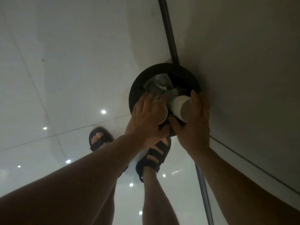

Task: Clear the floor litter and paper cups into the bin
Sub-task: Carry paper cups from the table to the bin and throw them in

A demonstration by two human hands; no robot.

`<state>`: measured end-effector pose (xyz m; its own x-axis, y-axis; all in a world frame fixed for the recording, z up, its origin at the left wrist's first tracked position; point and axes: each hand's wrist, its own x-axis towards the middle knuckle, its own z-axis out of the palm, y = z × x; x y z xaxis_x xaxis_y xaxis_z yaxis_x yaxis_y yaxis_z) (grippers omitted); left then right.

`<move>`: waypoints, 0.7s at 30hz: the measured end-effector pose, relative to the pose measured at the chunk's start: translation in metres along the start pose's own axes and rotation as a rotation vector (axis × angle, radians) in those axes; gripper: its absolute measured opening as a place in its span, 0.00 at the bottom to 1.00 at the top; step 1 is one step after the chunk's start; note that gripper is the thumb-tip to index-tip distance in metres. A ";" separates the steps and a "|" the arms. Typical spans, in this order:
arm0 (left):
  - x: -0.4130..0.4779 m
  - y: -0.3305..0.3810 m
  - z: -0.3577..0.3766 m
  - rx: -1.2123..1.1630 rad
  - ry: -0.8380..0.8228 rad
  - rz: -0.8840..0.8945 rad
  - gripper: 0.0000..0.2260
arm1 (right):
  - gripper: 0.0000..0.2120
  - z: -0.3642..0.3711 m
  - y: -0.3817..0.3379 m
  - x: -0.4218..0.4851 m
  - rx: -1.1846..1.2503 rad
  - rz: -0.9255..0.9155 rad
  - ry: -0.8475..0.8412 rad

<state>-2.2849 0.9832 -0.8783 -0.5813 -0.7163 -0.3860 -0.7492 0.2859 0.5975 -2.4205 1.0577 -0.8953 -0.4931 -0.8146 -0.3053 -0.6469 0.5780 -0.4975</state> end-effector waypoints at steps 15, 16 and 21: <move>-0.070 -0.006 -0.145 0.117 0.041 -0.101 0.44 | 0.40 -0.102 -0.140 -0.030 -0.211 -0.216 -0.110; -0.081 -0.005 -0.164 0.132 0.055 -0.109 0.44 | 0.38 -0.112 -0.159 -0.035 -0.229 -0.262 -0.123; -0.152 0.013 -0.257 0.176 0.146 -0.268 0.43 | 0.37 -0.164 -0.258 -0.066 -0.290 -0.465 -0.195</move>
<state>-2.1242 0.9326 -0.6314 -0.3148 -0.8606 -0.4005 -0.9195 0.1717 0.3537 -2.3160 0.9699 -0.6138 -0.0201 -0.9638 -0.2657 -0.9162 0.1242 -0.3809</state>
